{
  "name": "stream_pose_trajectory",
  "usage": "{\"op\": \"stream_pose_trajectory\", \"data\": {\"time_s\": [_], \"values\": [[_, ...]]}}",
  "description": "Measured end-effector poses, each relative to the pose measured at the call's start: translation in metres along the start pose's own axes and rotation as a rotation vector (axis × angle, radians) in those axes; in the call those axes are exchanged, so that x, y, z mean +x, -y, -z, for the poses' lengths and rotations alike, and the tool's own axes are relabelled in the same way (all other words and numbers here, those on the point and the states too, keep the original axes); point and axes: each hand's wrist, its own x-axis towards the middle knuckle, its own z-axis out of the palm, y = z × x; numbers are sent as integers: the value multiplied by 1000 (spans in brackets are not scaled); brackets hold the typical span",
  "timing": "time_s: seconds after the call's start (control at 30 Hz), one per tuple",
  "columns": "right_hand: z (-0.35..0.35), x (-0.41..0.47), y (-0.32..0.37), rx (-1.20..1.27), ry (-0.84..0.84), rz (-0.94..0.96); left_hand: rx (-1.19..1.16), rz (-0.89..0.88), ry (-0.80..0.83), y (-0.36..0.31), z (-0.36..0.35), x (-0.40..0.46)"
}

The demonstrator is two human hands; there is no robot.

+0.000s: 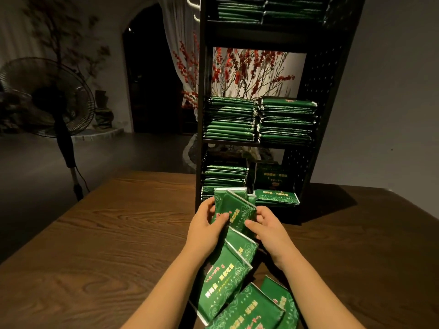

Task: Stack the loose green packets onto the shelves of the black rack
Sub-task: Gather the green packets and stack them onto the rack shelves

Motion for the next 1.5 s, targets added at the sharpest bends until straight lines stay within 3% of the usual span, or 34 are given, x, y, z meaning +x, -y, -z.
{"op": "stream_pose_trajectory", "data": {"time_s": [0.2,0.5,0.73,0.87,0.97,1.03,1.13,1.3,1.5], "values": [[1,1,3,-54,-49,133,-31,-57,136,-4,-14,4],[4,7,-8,-313,-39,73,4,90,212,-2,-28,2],[6,5,-2,-406,77,61,-23,141,249,5,-33,2],[16,4,-10,-313,-42,60,-326,295,142,7,-37,5],[23,3,-13,15,-147,2,-715,451,69,0,-42,4],[29,1,-12,201,-177,-5,-836,508,8,-3,-40,4],[46,-1,-14,127,-168,57,-629,387,60,2,-28,7],[68,-4,-22,-86,-115,164,89,77,223,15,-18,12],[73,-5,-45,-484,-24,88,557,82,387,23,-28,17]]}}
